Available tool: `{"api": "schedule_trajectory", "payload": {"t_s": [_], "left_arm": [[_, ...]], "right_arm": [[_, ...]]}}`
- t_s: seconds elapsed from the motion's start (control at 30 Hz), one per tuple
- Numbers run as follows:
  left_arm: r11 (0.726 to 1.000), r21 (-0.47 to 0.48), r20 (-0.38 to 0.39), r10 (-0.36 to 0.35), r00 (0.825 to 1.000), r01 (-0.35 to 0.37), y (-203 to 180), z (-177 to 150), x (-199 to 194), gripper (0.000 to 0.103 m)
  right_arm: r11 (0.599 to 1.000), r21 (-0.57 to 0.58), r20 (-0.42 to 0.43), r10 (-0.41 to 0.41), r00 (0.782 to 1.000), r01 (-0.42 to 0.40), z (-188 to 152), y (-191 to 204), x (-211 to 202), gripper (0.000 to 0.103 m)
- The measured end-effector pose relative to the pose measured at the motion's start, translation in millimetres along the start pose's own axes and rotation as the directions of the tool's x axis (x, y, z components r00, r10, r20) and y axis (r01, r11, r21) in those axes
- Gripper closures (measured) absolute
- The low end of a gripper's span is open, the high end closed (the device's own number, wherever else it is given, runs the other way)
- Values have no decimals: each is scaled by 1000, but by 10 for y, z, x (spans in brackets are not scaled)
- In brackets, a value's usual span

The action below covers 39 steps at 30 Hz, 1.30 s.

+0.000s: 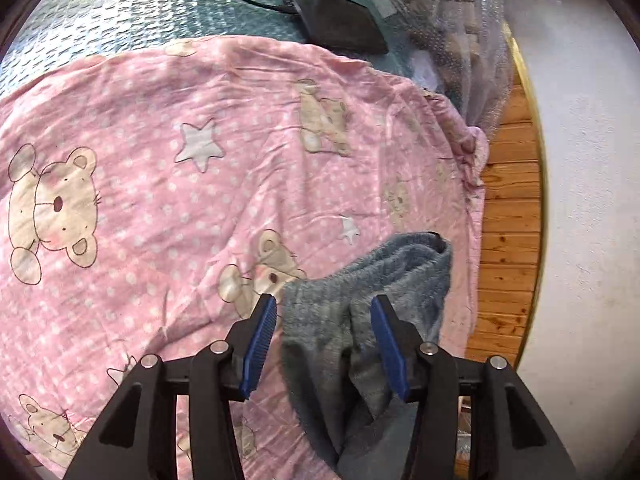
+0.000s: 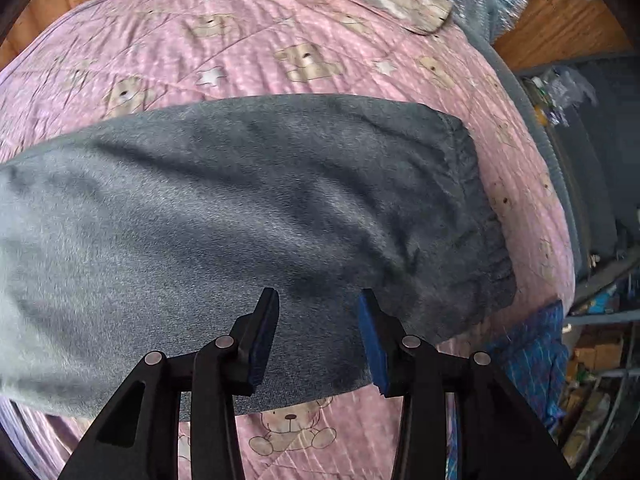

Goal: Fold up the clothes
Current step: 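Release the waistband with the left gripper and smooth the folded sweatpants with both grippers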

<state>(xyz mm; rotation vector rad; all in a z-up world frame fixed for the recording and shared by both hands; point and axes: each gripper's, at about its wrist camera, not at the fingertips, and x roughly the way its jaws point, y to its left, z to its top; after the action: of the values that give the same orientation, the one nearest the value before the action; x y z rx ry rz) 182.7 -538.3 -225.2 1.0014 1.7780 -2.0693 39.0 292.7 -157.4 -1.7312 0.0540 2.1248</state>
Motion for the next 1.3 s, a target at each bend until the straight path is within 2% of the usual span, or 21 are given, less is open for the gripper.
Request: {"api": "schedule_trajectory", "payload": {"t_s": [0.07, 0.13, 0.23, 0.33, 0.4, 0.43, 0.47, 0.5, 0.57, 0.6, 0.63, 0.7, 0.77, 0.83, 0.9, 0.97, 1.07, 1.1, 1.2, 1.27, 1.3], "left_arm": [[996, 53, -50, -73, 996, 76, -193, -20, 5, 51], [993, 60, -123, -94, 988, 102, -279, -18, 150, 41], [999, 22, -240, -20, 971, 26, -180, -58, 510, 41], [999, 38, -315, 40, 948, -30, -136, -134, 769, 41], [997, 70, -281, 41, 959, -22, -208, -107, 781, 41], [996, 83, -255, 2, 967, 20, -253, -77, 756, 43], [994, 104, -229, -19, 973, 44, -289, -47, 715, 51], [990, 129, -202, -36, 979, 63, -324, -17, 672, 88], [990, 130, -166, -32, 986, 54, -260, 48, 548, 91], [992, 124, -167, -10, 986, 31, -152, 54, 527, 91], [993, 118, -173, 17, 985, 3, -29, 55, 514, 91], [995, 100, -186, 36, 982, -17, 189, 57, 521, 92], [989, 149, -179, 39, 983, -12, 128, 55, 550, 90], [973, 229, -195, 73, 978, -27, -16, 44, 488, 87], [954, 295, -218, 116, 969, -48, -148, 41, 371, 80], [909, 412, -198, 157, 968, -63, -403, 16, 142, 77], [771, 636, -157, 170, 973, -32, -1049, -89, -37, 77], [736, 677, -179, 178, 968, -10, -1286, -95, 69, 77], [663, 748, -221, 212, 952, 26, -1802, -130, 660, 77], [626, 779, -209, 289, 934, -19, -1924, -119, 1170, 77], [594, 800, -159, 345, 925, -84, -1913, -95, 1389, 77]], "right_arm": [[999, 29, 31, 44, 999, -45, 2, 153, -189, 62], [998, -4, 42, 65, 997, -65, 11, 438, -299, 60], [991, -67, 36, 115, 993, -113, -19, 976, -423, 60], [978, -120, 15, 175, 984, -172, -73, 1457, -460, 59], [971, -146, -15, 187, 982, -188, -189, 1708, -418, 59], [968, -158, -31, 193, 981, -195, -249, 1831, -396, 59], [967, -166, -53, 189, 981, -195, -299, 1899, -336, 59], [966, -170, -83, 180, 980, -192, -356, 1942, -248, 59], [970, -141, -84, 187, 979, -197, -401, 1872, -182, 48], [972, -125, -82, 191, 978, -200, -420, 1832, -153, 40], [973, -109, -80, 195, 978, -203, -440, 1791, -125, 37], [971, -113, -94, 201, 975, -211, -416, 1779, -106, 36], [968, -119, -109, 207, 972, -219, -387, 1772, -90, 36], [972, -127, -125, 184, 975, -200, -325, 1797, -127, 45], [968, -142, -63, 200, 978, -207, -244, 1871, -346, 49], [957, -171, -9, 238, 971, -236, -157, 2012, -543, 49], [918, -244, 44, 334, 942, -314, -15, 2351, -771, 49], [903, -264, 46, 362, 931, -339, 41, 2493, -783, 49], [860, -339, 31, 417, 908, -383, 164, 2933, -692, 50], [847, -371, 23, 419, 908, -381, 194, 3097, -567, 50], [848, -375, 20, 411, 911, -374, 201, 3109, -475, 52]]}}
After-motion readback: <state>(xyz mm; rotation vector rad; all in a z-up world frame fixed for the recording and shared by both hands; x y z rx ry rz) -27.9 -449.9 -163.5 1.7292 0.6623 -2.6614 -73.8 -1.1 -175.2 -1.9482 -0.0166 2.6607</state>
